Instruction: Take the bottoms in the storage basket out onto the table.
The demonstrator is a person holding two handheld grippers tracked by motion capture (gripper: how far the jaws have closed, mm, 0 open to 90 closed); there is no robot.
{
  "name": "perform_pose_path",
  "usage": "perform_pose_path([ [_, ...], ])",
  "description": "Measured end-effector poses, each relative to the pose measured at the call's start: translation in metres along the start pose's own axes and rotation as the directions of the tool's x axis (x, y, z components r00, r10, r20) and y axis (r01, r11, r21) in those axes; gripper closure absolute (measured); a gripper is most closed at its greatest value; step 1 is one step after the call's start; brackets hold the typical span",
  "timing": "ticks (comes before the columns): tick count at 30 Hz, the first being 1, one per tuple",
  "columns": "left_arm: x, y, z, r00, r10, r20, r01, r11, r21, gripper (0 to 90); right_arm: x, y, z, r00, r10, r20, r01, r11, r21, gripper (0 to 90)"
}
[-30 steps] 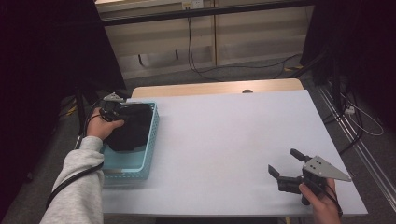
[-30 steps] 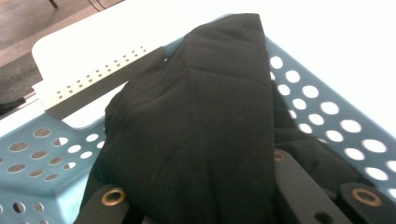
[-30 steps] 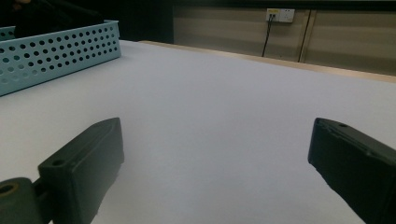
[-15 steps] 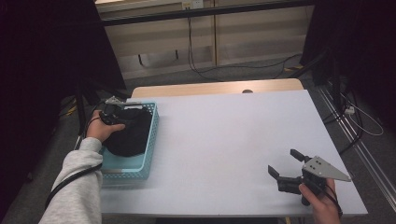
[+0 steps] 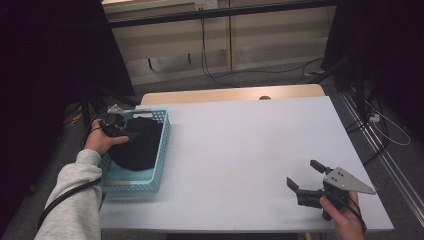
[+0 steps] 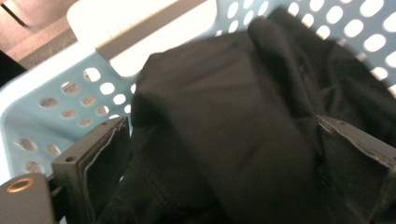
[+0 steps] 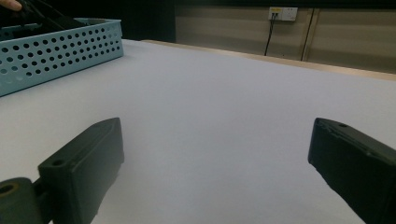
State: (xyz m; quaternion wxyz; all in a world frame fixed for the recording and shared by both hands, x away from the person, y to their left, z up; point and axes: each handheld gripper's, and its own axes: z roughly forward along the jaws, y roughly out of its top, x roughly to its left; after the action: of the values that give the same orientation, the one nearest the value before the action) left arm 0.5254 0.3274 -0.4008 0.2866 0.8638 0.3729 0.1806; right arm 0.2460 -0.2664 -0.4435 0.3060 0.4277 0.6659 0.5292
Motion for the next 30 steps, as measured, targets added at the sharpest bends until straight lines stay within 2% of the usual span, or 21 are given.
perform_pose_path([
  [5,-0.002,-0.007,0.017,0.9995,-0.02,0.025,0.02,0.9998,0.007,6.2,0.0,0.0,0.0,1.0,0.001,-0.001,-0.001,1.0,0.002,2.7],
  [8,-0.004,-0.008,0.024,0.9995,-0.008,0.031,0.007,0.9988,0.048,5.0,0.0,0.0,0.0,1.0,0.002,-0.002,-0.002,1.0,0.003,2.7],
  [11,-0.004,-0.011,0.031,0.9986,-0.018,0.05,0.014,0.9968,0.078,4.2,0.0,0.0,0.0,1.0,0.006,-0.005,-0.006,1.0,0.002,2.7],
  [14,-0.005,-0.016,0.037,0.9965,-0.047,0.069,0.04,0.9949,0.092,4.1,0.0,-0.001,0.0,1.0,0.004,-0.007,-0.004,1.0,0.001,2.7],
  [16,-0.005,-0.018,0.037,0.9962,-0.035,0.08,0.027,0.9954,0.092,4.0,-0.001,-0.001,0.0,1.0,0.005,-0.008,-0.005,1.0,0.0,2.7],
  [20,-0.004,-0.022,0.032,0.991,-0.048,0.125,0.035,0.9937,0.106,4.2,-0.001,0.0,-0.001,0.9999,0.011,-0.006,-0.011,1.0,-0.001,2.7],
  [23,-0.005,-0.025,0.026,0.9887,-0.033,0.146,0.016,0.9934,0.114,4.5,-0.001,0.0,-0.001,0.9999,0.008,-0.008,-0.008,1.0,-0.003,2.7],
  [30,-0.01,-0.033,0.018,0.9788,-0.033,0.202,0.01,0.9935,0.113,4.6,-0.001,0.0,0.0,0.9999,0.009,-0.004,-0.009,1.0,-0.001,2.7],
])
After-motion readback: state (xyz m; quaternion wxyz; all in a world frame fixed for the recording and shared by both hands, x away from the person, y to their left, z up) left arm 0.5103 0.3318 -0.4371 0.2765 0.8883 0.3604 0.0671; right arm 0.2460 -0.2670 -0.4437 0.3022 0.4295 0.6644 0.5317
